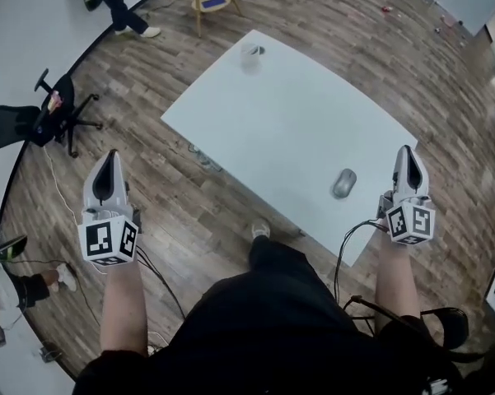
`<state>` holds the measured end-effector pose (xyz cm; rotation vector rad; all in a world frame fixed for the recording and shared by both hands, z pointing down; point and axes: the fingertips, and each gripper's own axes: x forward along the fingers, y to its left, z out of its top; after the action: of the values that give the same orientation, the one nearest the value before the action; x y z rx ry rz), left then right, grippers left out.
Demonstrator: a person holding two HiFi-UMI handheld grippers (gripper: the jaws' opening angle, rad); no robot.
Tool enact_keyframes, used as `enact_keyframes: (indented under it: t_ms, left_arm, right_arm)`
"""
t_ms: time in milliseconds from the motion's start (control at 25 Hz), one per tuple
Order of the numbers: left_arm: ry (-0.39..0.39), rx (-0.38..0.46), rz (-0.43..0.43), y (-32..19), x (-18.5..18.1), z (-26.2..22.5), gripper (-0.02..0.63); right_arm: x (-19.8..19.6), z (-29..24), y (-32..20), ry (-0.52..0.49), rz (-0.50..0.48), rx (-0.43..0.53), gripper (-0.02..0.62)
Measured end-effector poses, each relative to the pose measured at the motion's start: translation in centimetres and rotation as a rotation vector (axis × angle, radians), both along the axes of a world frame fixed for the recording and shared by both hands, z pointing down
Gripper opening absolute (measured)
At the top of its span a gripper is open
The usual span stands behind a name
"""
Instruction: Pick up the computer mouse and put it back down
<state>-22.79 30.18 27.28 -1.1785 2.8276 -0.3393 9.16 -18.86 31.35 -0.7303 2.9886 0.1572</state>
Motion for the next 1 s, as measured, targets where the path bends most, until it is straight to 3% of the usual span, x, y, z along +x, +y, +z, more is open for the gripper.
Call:
enact_keyframes:
  t_ms: [280,560,760,1000]
  left_arm:
    - [-0.036,0.021,0.156,-10.1,-6.4,-1.8,0.003]
    - [-0.030,0.033,0.403,-20.0,-10.4,-1.9,0.003]
    - [0.000,0.050,0.524,-24.6,-10.9,-1.6,0.003]
    - [0.039,0.048,0.734,-30.7,-10.4,-0.3,0.003]
  right_arm:
    - [-1.3,1.2,-3.7,0.032,0.115,-0.028,0.002]
    - [1.7,-0.4,-2.4,0.011,0.309,-0.010,0.002]
    - [3.2,-1.7,-1.1,0.007,0.403,0.034,0.002]
    - [5.8,-2.0,2.4,-0.002,0.573,0.021,0.002]
